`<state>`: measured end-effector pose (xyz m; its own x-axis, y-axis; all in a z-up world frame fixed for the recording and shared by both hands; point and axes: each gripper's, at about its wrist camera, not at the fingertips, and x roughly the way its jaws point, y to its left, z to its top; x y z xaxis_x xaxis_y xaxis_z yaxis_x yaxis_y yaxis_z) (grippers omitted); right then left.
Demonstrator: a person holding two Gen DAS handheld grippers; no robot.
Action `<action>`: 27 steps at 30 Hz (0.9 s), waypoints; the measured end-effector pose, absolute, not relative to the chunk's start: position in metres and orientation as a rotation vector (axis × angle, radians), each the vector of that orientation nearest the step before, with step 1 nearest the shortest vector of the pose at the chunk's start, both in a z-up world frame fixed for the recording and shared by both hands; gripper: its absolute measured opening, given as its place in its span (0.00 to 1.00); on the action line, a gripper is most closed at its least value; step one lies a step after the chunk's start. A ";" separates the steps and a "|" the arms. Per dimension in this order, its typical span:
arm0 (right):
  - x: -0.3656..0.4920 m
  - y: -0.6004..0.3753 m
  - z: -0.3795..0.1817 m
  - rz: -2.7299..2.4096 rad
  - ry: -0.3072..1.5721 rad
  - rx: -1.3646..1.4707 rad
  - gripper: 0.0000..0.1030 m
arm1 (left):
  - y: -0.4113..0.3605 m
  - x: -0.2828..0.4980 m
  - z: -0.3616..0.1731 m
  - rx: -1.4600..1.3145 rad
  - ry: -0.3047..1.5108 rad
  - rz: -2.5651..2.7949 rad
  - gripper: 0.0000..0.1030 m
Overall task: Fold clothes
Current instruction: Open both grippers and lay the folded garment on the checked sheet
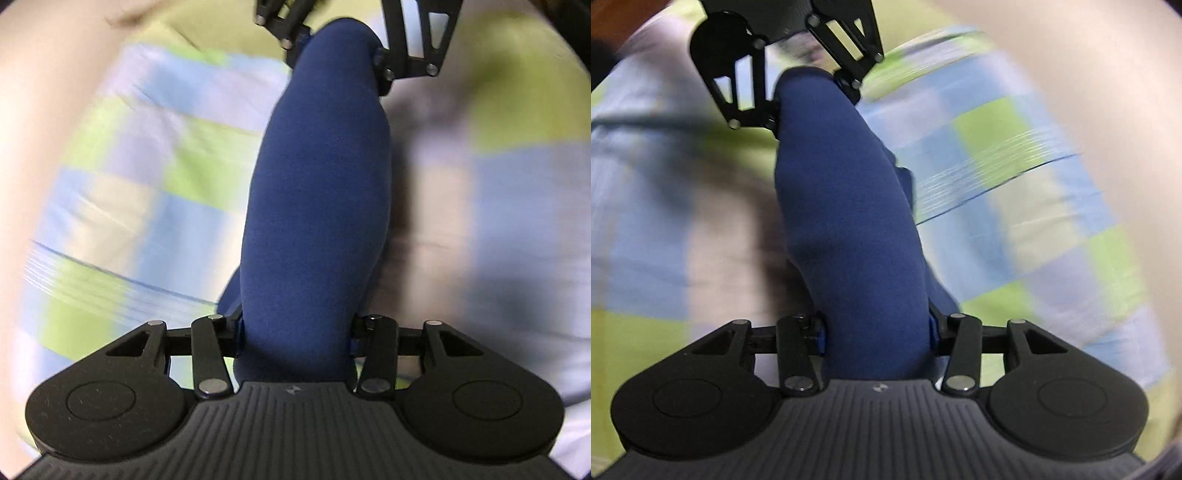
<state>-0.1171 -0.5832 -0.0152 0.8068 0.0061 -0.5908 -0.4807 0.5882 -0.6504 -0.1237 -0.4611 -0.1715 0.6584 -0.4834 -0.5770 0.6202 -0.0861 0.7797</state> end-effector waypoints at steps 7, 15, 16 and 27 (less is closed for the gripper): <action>-0.171 -0.589 -0.011 0.223 0.637 -0.746 0.61 | -0.452 -0.133 -0.163 1.273 0.128 -0.883 0.57; -0.293 -0.726 -0.006 -0.292 0.772 -0.023 0.69 | -0.425 -0.155 -0.155 1.167 0.158 -0.939 0.59; -0.309 -0.744 -0.011 -0.350 0.778 0.065 0.69 | -0.423 -0.158 -0.153 1.161 0.165 -0.939 0.59; -0.323 -0.747 -0.050 -0.390 0.756 0.305 0.78 | -0.383 -0.177 -0.131 1.076 0.227 -0.888 0.60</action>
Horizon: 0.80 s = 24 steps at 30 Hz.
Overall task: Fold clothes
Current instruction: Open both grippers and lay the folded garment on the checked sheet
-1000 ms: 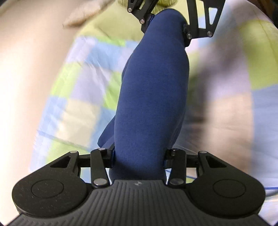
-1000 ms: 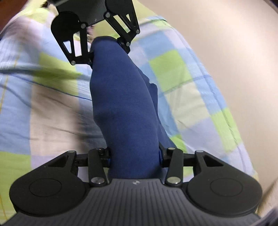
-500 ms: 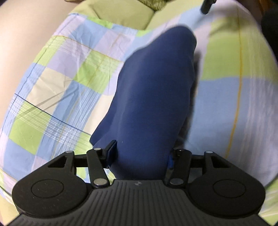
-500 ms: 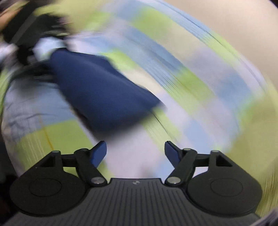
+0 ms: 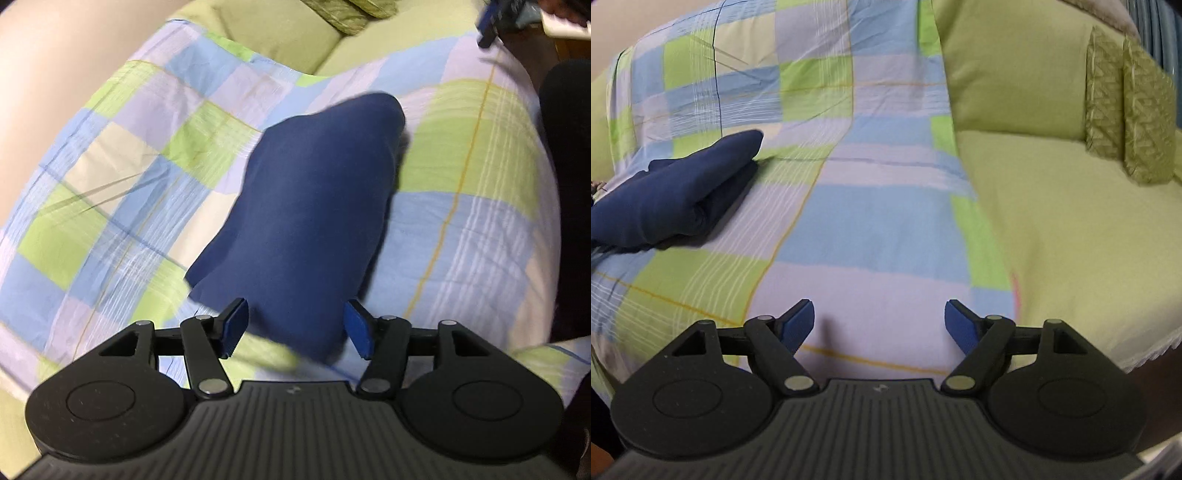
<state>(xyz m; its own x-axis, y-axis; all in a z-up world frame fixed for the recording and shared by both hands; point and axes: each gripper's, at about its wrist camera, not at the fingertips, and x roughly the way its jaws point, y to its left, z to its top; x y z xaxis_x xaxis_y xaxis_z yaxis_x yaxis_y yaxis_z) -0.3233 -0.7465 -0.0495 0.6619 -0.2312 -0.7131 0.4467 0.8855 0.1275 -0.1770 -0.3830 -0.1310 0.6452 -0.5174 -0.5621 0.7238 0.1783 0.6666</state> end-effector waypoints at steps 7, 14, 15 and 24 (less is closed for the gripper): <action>-0.323 -0.700 -0.021 -0.383 0.683 0.289 0.80 | -0.311 -0.169 -0.099 0.953 0.296 -0.767 0.61; -0.287 -0.627 0.016 -0.196 0.600 0.191 0.89 | -0.290 -0.165 -0.084 0.615 0.408 -0.769 0.62; -0.279 -0.615 0.019 -0.167 0.595 0.169 0.89 | -0.290 -0.164 -0.085 0.563 0.443 -0.776 0.64; -0.241 -0.557 0.025 -0.076 0.639 0.075 0.93 | -0.322 -0.158 -0.112 0.403 0.614 -0.782 0.74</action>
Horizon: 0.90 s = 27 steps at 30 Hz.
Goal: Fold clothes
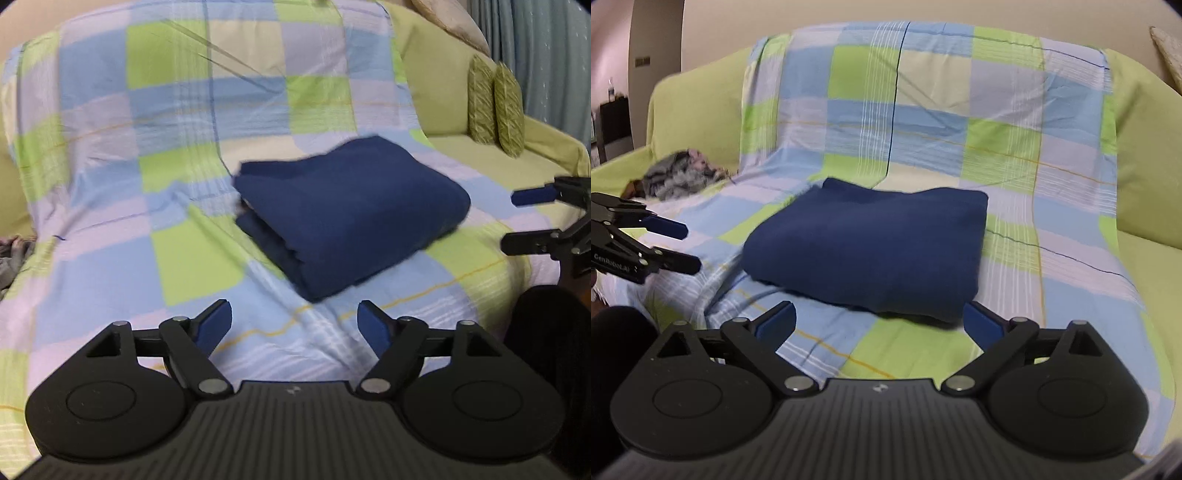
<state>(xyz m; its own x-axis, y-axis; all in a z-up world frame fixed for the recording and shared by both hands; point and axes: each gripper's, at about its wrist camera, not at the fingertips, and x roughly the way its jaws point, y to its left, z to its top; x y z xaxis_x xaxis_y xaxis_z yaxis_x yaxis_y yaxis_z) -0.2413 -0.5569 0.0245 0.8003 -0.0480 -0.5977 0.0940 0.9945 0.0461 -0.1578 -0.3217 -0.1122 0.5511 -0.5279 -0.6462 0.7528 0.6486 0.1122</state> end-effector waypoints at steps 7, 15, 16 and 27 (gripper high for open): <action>-0.250 -0.596 0.007 -0.192 0.698 0.119 0.93 | -0.303 -0.131 -0.127 0.503 0.653 -0.695 0.77; -0.254 -0.649 -0.030 -0.280 0.777 0.244 0.93 | -0.253 -0.095 -0.138 0.489 0.710 -0.680 0.80; -0.254 -0.649 -0.032 -0.278 0.779 0.248 0.93 | -0.246 -0.093 -0.139 0.510 0.709 -0.646 0.80; -0.246 -0.653 -0.050 -0.277 0.769 0.250 0.99 | -0.182 -0.090 -0.142 0.510 0.749 -0.516 0.81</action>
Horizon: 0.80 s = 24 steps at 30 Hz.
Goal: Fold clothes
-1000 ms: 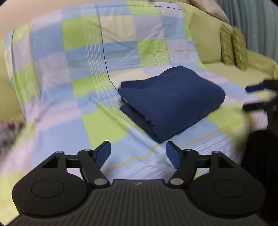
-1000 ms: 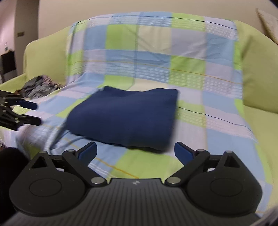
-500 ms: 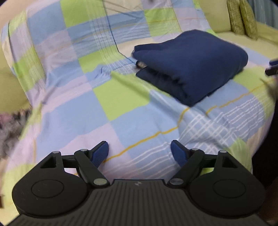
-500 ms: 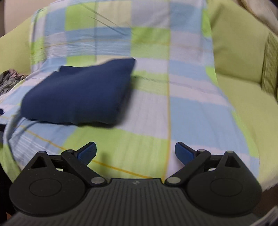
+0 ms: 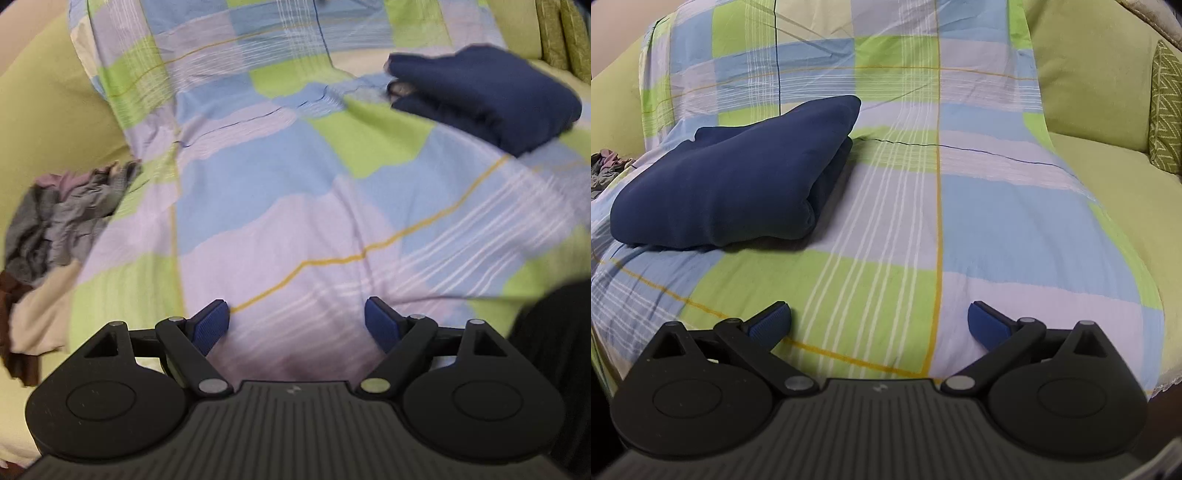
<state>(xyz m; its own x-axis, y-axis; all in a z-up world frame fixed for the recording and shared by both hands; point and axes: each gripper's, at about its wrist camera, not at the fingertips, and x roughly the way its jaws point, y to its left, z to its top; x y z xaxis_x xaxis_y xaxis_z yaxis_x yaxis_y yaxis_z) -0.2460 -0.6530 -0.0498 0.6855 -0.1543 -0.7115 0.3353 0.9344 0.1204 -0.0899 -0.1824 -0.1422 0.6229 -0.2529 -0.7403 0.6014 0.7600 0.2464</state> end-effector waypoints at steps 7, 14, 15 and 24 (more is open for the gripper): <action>-0.248 -0.659 -0.035 -0.299 0.745 0.259 0.98 | -0.196 -0.099 -0.137 0.580 0.719 -0.498 0.80; -0.264 -0.653 -0.005 -0.320 0.666 0.295 0.99 | -0.223 -0.109 -0.098 0.371 0.671 -0.597 0.79; -0.264 -0.648 -0.002 -0.308 0.662 0.289 0.98 | -0.231 -0.111 -0.097 0.365 0.673 -0.618 0.79; -0.238 -0.596 0.013 -0.201 0.703 0.201 0.99 | -0.303 -0.131 -0.099 0.323 0.691 -0.730 0.79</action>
